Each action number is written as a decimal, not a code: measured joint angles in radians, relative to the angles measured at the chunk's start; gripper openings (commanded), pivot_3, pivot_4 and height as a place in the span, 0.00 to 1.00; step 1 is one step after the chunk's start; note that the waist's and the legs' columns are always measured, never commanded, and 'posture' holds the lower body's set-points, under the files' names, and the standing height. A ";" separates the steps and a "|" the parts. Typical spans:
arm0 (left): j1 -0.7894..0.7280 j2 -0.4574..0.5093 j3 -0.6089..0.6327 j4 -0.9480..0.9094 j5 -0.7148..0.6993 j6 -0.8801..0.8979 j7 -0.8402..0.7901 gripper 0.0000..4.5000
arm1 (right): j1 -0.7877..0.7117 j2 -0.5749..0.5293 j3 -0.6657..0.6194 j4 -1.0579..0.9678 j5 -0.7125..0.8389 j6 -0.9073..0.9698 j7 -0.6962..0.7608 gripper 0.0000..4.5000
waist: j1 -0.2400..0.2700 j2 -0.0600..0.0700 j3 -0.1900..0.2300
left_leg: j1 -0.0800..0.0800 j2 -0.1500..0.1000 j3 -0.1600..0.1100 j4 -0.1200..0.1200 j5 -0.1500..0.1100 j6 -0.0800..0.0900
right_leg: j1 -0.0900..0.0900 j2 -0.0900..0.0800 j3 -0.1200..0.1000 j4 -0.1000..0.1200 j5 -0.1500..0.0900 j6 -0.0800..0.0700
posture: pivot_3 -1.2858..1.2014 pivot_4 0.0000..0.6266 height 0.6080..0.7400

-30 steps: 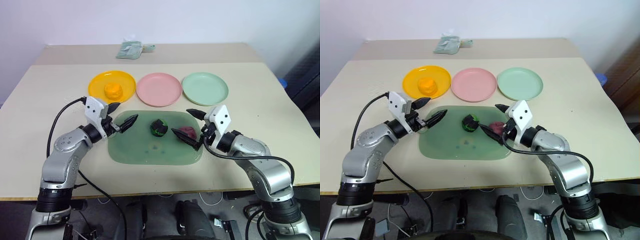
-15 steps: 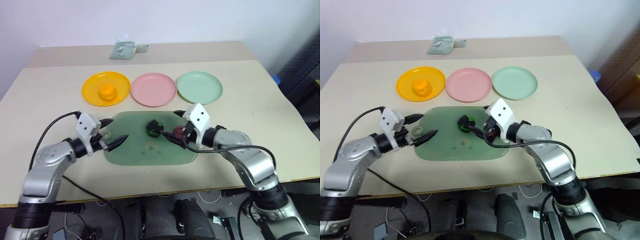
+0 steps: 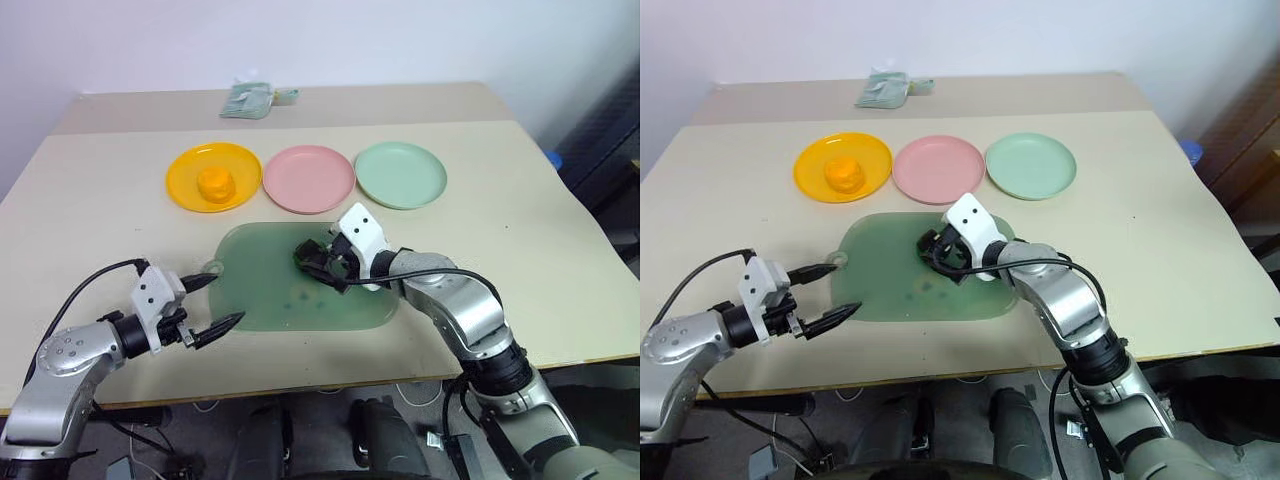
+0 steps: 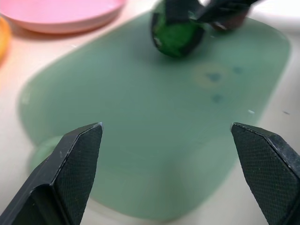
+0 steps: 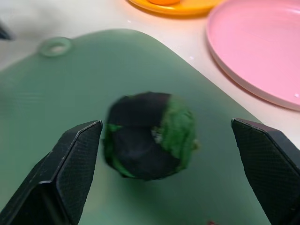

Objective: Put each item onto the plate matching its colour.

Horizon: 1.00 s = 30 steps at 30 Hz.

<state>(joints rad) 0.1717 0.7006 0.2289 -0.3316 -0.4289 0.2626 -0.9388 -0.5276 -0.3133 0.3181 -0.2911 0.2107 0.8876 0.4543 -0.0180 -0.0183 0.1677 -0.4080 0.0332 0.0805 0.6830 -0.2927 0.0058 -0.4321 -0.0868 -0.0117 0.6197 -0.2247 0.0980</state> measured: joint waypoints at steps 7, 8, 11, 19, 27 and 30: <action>0.047 -0.005 -0.012 -0.002 0.006 -0.050 -0.021 0.99 | -0.001 0.032 0.008 0.018 -0.001 0.011 0.006 1.00 | 0.002 0.000 0.000 | 0.000 0.000 0.000 0.000 0.000 0.000 | 0.000 0.000 0.000 0.000 0.000 0.000 | 0.52 0.24 1.00; 0.047 -0.007 -0.015 -0.002 0.007 -0.056 -0.021 0.99 | -0.001 0.036 0.011 0.021 -0.001 0.014 0.007 1.00 | 0.002 0.000 0.000 | 0.000 0.000 0.000 0.000 0.000 0.000 | 0.000 0.000 0.000 0.000 0.000 0.000 | 0.52 0.24 1.00; 0.046 -0.015 -0.021 0.001 0.012 -0.068 -0.019 1.00 | -0.001 0.040 0.014 0.039 -0.001 0.022 0.010 0.82 | 0.001 0.000 0.000 | 0.000 0.000 0.000 0.000 0.000 0.000 | 0.000 0.000 0.000 0.000 0.000 0.000 | 0.52 0.24 1.00; 0.009 -0.020 -0.049 0.017 0.017 -0.077 -0.013 1.00 | -0.012 0.050 0.013 0.053 -0.004 0.023 0.006 0.50 | 0.000 0.000 0.000 | 0.000 0.000 0.000 0.000 0.000 0.000 | 0.000 0.000 0.000 0.000 0.000 0.000 | 0.52 0.24 1.00; 0.009 -0.056 -0.083 0.002 0.026 -0.077 0.013 1.00 | -0.051 0.059 -0.054 0.047 0.004 0.015 -0.009 0.50 | 0.001 0.001 0.000 | -0.001 0.000 0.000 0.000 0.000 0.000 | 0.000 0.000 0.000 0.000 0.000 0.000 | 0.52 0.24 1.00; 0.006 -0.071 -0.103 -0.018 0.026 -0.073 0.030 1.00 | -0.122 0.051 -0.130 0.078 -0.010 -0.025 -0.048 0.50 | 0.001 0.001 0.000 | -0.001 0.000 0.000 0.000 0.000 0.000 | -0.001 0.000 0.000 0.000 0.000 0.000 | 0.52 0.24 1.00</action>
<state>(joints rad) 0.1775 0.6297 0.1258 -0.3492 -0.4030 0.1897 -0.9090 -0.6500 -0.2625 0.1876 -0.2129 0.2003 0.8625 0.4061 -0.0170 -0.0178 0.1680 -0.4085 0.0331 0.0807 0.6827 -0.2928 0.0060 -0.4326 -0.0869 -0.0117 0.6194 -0.2246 0.0981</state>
